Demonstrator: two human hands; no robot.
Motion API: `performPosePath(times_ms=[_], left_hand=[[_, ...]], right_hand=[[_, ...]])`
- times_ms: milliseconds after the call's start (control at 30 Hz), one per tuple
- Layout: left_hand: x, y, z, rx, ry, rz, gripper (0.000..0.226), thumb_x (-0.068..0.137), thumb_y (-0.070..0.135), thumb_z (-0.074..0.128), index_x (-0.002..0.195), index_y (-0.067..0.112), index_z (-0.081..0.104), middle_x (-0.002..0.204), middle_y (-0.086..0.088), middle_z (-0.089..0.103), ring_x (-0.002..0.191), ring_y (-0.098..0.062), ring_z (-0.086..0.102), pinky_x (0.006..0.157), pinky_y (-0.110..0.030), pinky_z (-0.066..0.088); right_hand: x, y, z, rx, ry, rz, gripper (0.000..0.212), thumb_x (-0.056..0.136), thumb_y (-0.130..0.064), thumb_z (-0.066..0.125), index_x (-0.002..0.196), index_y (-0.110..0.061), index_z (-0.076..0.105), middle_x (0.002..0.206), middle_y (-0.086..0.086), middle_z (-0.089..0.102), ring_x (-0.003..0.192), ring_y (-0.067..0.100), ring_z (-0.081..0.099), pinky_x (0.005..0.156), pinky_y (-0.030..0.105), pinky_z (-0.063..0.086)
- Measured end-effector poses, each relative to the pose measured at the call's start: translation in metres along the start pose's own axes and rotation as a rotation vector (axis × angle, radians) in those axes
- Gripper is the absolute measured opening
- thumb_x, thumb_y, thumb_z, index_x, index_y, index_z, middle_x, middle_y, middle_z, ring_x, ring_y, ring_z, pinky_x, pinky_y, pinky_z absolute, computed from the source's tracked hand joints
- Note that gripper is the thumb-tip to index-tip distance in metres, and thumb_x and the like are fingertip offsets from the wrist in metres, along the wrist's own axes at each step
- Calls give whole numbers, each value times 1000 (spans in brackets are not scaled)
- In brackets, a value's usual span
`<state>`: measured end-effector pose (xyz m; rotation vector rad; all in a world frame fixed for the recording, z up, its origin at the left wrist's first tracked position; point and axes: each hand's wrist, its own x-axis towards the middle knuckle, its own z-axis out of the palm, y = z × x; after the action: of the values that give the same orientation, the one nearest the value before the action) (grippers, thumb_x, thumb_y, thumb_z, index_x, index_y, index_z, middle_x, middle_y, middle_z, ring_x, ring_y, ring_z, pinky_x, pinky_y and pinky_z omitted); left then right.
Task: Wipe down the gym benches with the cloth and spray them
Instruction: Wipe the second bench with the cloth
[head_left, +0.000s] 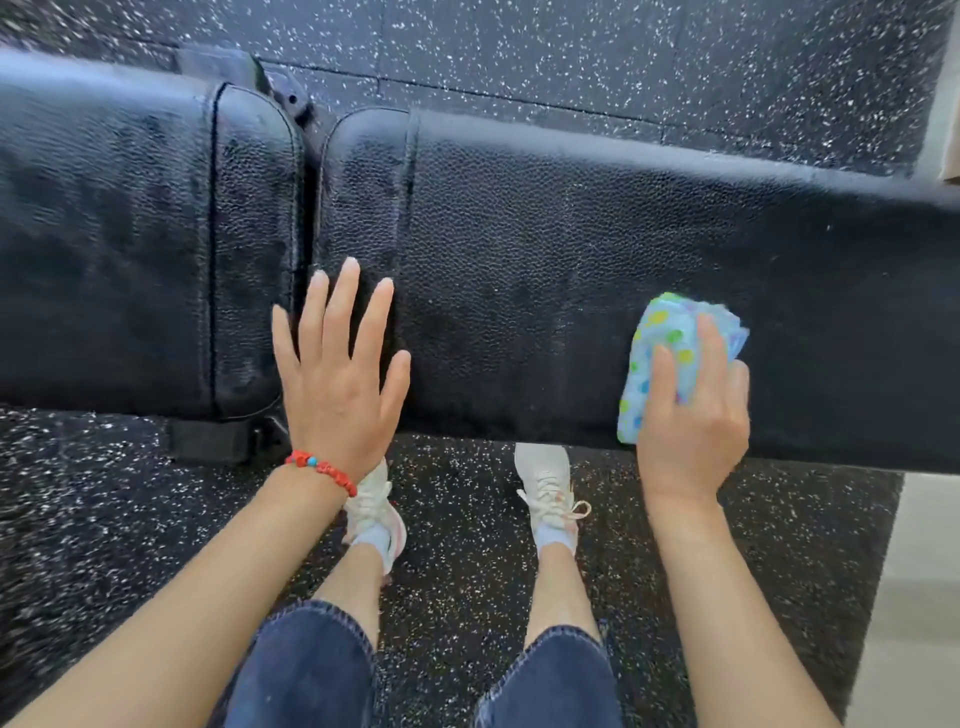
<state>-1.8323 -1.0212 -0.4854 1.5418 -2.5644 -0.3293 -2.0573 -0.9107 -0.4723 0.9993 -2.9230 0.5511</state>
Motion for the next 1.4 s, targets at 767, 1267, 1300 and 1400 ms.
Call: performPosePath(times_ms=[767, 1267, 1300, 1400], left_hand=[[33, -50, -12, -3, -21, 110, 53, 92, 31, 42, 141, 13, 37, 148, -11, 36, 137, -30, 27, 110, -55, 13], [52, -73, -8, 174, 27, 47, 50, 93, 30, 43, 140, 12, 39, 149, -12, 34, 137, -34, 26, 111, -55, 14], [52, -73, -9, 172, 26, 48, 50, 93, 30, 43, 140, 12, 39, 149, -12, 34, 137, -34, 26, 111, -55, 14], [52, -72, -8, 174, 33, 44, 50, 93, 30, 44, 139, 12, 41, 148, -13, 35, 137, -34, 27, 111, -55, 15]], right_hand=[[22, -88, 23, 44, -19, 276, 39, 91, -30, 51, 129, -20, 50, 109, 18, 56, 94, 34, 53, 70, 31, 29], [57, -107, 39, 57, -75, 63, 39, 91, -36, 51, 127, -22, 53, 101, 15, 58, 84, 31, 57, 60, 30, 33], [57, -108, 38, 59, -70, 142, 40, 91, -36, 50, 129, -22, 51, 104, 15, 57, 89, 32, 56, 61, 29, 29], [49, -138, 50, 98, 7, 146, 38, 89, -33, 53, 123, -18, 57, 96, 16, 59, 82, 32, 59, 62, 31, 35]])
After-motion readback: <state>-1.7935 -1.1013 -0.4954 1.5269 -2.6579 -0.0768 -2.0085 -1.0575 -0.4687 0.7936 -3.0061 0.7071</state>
